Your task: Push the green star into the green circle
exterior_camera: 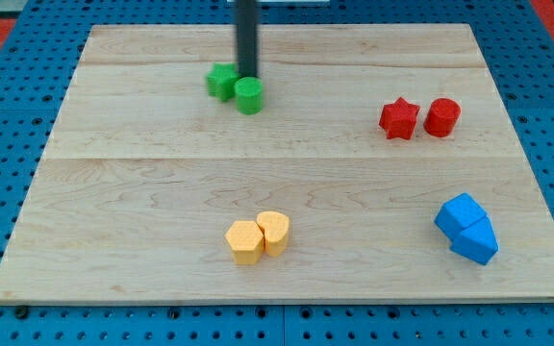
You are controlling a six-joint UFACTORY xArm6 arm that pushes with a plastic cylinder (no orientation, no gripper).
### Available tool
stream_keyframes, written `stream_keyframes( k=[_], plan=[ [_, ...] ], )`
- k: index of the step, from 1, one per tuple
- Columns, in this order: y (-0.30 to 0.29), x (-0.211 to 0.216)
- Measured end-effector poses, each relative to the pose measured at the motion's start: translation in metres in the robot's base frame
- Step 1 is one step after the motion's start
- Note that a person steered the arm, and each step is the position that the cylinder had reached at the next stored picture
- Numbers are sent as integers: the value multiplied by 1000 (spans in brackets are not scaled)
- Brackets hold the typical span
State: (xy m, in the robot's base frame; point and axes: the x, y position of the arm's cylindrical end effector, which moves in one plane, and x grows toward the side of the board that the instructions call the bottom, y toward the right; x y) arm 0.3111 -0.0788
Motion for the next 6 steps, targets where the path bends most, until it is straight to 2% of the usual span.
stream_keyframes(
  k=[1, 2, 3, 4, 5, 6],
  plan=[
    [-3, -5],
    [-9, -32],
    [-60, 5],
    [-42, 13],
    [-99, -12],
    [-111, 41]
  ],
)
